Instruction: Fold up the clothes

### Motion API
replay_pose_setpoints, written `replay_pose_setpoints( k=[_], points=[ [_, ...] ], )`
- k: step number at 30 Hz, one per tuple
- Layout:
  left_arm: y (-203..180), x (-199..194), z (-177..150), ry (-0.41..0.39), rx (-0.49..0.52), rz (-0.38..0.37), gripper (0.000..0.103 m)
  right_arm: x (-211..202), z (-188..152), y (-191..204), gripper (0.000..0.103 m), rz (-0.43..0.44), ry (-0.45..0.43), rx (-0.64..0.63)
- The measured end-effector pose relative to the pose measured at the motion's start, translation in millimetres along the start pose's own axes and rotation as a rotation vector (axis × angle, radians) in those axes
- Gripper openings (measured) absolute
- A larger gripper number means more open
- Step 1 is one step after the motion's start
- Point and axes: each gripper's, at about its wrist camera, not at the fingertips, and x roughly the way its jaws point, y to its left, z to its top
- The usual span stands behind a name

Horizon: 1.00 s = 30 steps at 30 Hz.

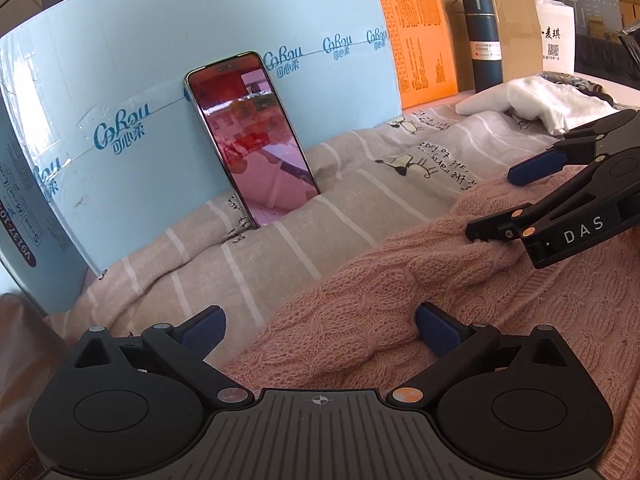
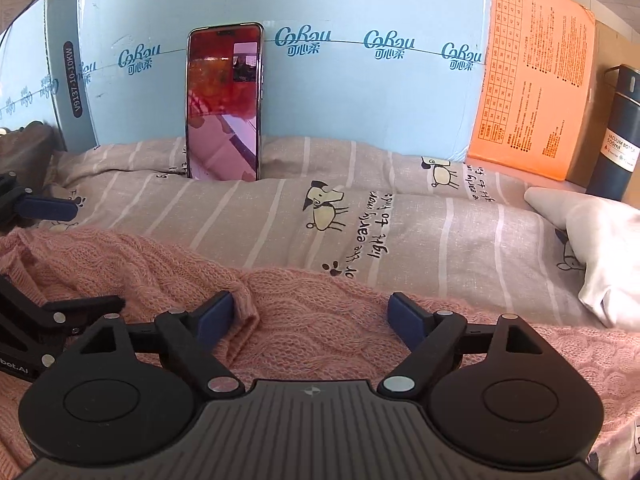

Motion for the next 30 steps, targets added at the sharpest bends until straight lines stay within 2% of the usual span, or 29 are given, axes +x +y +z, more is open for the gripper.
replay_pose_setpoints(
  k=[4, 6, 8, 12, 14, 17, 21, 27, 30],
  points=[
    [2.1, -8.3, 14.2, -0.085, -0.104, -0.044, 0.102, -2.4, 1.3, -10.0, 0.082, 0.059, 0.001, 0.078],
    [-8.0, -5.9, 19.8, -0.093, -0.097, -0.07, 0.102, -5.6, 3.5, -20.4, 0.082, 0.102, 0.007, 0.159],
    [-20.1, 0.9, 21.9, -0.074, -0.062, -0.08, 0.102, -8.1, 4.0, -25.0, 0.082, 0.118, 0.004, 0.188],
    [-35.8, 11.2, 13.9, -0.006, 0.03, -0.083, 0.103, -14.2, 0.0, -15.9, 0.082, 0.1, -0.028, 0.103],
    [-36.7, 8.6, 13.0, -0.004, 0.044, -0.085, 0.103, -14.9, -0.8, -6.2, 0.082, 0.076, -0.031, 0.023],
    [-36.3, 8.1, 10.6, -0.004, 0.045, -0.093, 0.103, -7.0, -3.4, 0.6, 0.084, 0.005, -0.002, -0.026],
    [-31.5, 6.3, 9.3, -0.017, 0.022, -0.103, 0.103, -5.7, -3.8, -3.3, 0.089, -0.01, 0.0, -0.014],
    [-14.9, -0.9, 13.0, -0.057, -0.073, -0.051, 0.103, -8.0, -6.4, -4.7, 0.089, 0.0, -0.012, -0.001],
    [-17.0, 6.8, 8.2, 0.03, -0.047, -0.062, 0.103, -8.3, -7.0, -3.8, 0.089, -0.005, -0.013, -0.005]
  ],
)
